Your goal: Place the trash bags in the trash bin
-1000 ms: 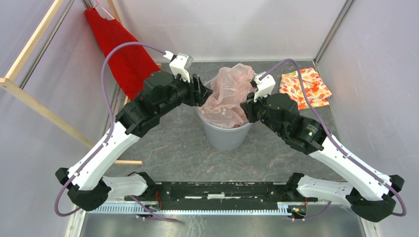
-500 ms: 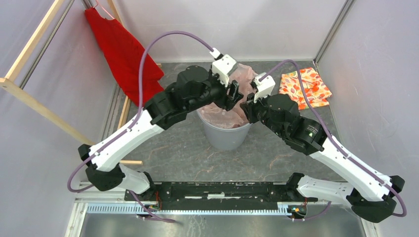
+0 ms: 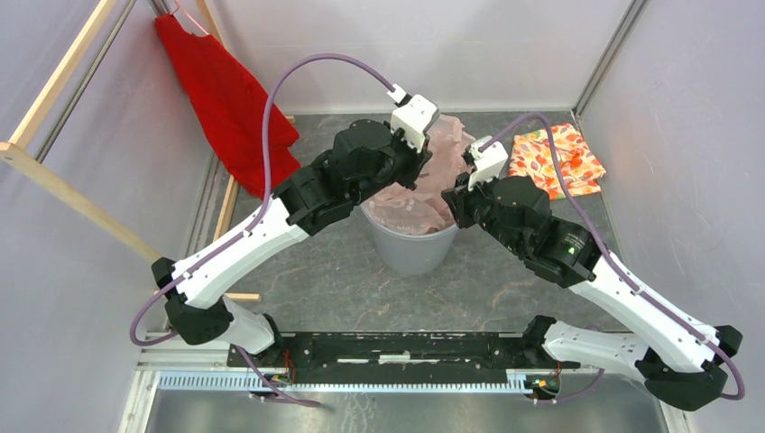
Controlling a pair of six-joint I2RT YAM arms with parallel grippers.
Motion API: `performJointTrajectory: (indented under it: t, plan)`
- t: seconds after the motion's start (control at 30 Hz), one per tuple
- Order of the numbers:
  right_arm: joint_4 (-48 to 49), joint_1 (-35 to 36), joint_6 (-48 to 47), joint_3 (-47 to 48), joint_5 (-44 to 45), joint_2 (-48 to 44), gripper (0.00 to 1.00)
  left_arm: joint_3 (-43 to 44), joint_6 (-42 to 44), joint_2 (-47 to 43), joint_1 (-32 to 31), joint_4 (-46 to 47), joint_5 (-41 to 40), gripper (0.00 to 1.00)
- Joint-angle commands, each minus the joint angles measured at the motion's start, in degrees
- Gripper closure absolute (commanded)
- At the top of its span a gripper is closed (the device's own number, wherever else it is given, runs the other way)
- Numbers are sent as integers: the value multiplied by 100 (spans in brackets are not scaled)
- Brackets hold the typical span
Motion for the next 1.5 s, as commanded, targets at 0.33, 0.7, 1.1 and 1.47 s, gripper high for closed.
performJointTrajectory:
  t: [0.33, 0.7, 1.1, 1.47]
  plan:
    - [17, 15, 121, -224, 374, -255, 91, 32, -120, -258, -27, 699, 586, 49]
    - [226, 15, 104, -319, 164, -314, 92, 405, -367, 228, -27, 1132, 201, 40]
    - [243, 15, 118, -293, 156, -314, 93, 1250, -161, 1003, -53, 1047, -22, 35]
    - [-160, 17, 180, -215, 824, -340, 94, 757, -470, 573, 78, 840, -1589, 96]
